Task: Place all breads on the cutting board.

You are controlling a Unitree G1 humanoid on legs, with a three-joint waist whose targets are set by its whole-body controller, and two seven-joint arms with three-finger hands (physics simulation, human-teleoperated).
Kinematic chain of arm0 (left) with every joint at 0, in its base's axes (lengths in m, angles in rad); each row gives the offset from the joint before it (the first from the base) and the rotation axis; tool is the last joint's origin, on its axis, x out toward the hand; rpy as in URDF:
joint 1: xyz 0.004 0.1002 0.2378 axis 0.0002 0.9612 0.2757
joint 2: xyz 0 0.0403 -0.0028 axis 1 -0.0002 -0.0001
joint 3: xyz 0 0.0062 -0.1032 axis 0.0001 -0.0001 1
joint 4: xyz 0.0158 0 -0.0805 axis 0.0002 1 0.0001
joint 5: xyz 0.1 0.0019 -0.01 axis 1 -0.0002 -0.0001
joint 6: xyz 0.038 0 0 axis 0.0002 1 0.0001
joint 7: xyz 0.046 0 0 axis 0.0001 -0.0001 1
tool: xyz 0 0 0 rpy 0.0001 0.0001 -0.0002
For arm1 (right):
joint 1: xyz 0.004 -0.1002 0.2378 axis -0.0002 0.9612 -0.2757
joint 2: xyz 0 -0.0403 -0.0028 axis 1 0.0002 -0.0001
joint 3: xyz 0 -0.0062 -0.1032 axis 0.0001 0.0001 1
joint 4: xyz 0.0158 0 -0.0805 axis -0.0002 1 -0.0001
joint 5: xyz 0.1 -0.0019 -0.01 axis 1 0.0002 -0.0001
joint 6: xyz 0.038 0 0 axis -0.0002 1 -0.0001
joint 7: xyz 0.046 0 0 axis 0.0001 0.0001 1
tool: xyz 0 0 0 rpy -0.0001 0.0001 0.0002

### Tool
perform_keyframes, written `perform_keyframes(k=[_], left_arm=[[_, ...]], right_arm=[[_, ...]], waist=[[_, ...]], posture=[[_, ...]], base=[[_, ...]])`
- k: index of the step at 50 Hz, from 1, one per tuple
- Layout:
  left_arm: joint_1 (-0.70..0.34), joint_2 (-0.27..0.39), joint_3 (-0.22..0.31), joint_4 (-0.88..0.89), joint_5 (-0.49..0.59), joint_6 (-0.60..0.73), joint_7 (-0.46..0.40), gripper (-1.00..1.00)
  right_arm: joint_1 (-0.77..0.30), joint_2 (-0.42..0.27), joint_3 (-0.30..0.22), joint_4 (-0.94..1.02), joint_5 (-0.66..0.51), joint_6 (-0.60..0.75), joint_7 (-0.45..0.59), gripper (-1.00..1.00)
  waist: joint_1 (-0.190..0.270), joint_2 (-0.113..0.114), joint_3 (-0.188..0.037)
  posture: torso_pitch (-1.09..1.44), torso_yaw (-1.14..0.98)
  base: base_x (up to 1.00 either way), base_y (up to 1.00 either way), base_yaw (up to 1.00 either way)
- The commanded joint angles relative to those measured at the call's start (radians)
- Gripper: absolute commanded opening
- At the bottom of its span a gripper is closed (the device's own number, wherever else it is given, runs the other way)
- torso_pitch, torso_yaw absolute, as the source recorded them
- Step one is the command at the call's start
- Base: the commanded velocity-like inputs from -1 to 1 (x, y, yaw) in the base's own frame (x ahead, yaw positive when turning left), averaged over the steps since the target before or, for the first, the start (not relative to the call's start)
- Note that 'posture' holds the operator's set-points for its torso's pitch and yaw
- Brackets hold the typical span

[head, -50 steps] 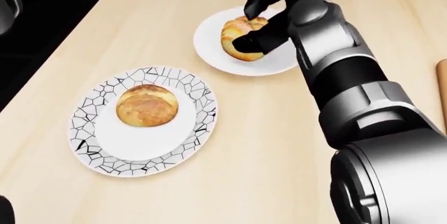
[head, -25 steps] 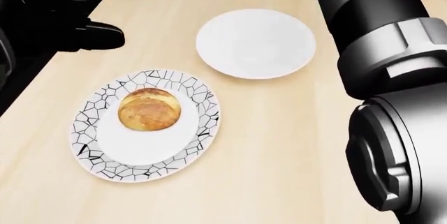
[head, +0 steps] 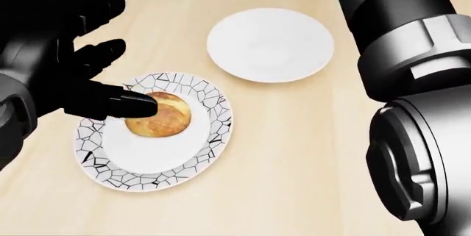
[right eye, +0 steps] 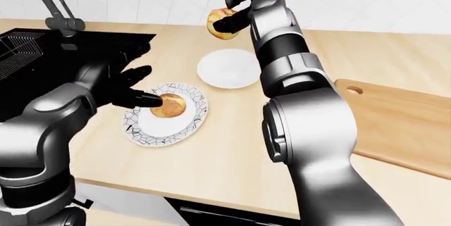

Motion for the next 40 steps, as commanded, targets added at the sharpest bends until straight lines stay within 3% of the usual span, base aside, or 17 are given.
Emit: perform_keyframes(k=[1,7,13,26,40], left_arm=[[-0.029,0.005,0.009,-0.029,0.031,-0.031,-0.02,0.72],[-0.005,-0.015,-0.013,-0.07,0.085,-0.018,-0.072,0.57],[0.022,-0.026,-0.023,-0.095,0.134,-0.018,-0.119,0.64],[0.058,-0.042,-0.067,-0.085,0.286,-0.096,-0.221,0.58],[0.055,-0.079,-0.064,-0.074,0.394,-0.128,-0.298,0.55]], right_arm=[[-0.045,-0.013,-0.001,-0.043,-0.002,-0.029,-0.008,-1.0],[-0.033,-0.012,-0.003,-0.045,0.001,-0.035,-0.012,-1.0],[-0.024,-0.01,-0.002,-0.047,0.005,-0.039,-0.015,-1.0],[-0.011,-0.002,-0.001,-0.049,0.013,-0.044,-0.021,-1.0],[-0.004,0.001,0.0,-0.051,0.018,-0.047,-0.023,-1.0]], waist=[[0.0,0.002,-0.033],[0.002,-0.002,-0.034],[0.002,-0.004,-0.035],[0.006,-0.009,-0.037],[0.008,-0.014,-0.038]], posture=[[0.0,0.0],[0.0,0.0],[0.0,0.0],[0.0,0.0],[0.0,0.0]], base=[[0.0,0.0,0.0],[0.0,0.0,0.0],[0.0,0.0,0.0],[0.0,0.0,0.0],[0.0,0.0,0.0]])
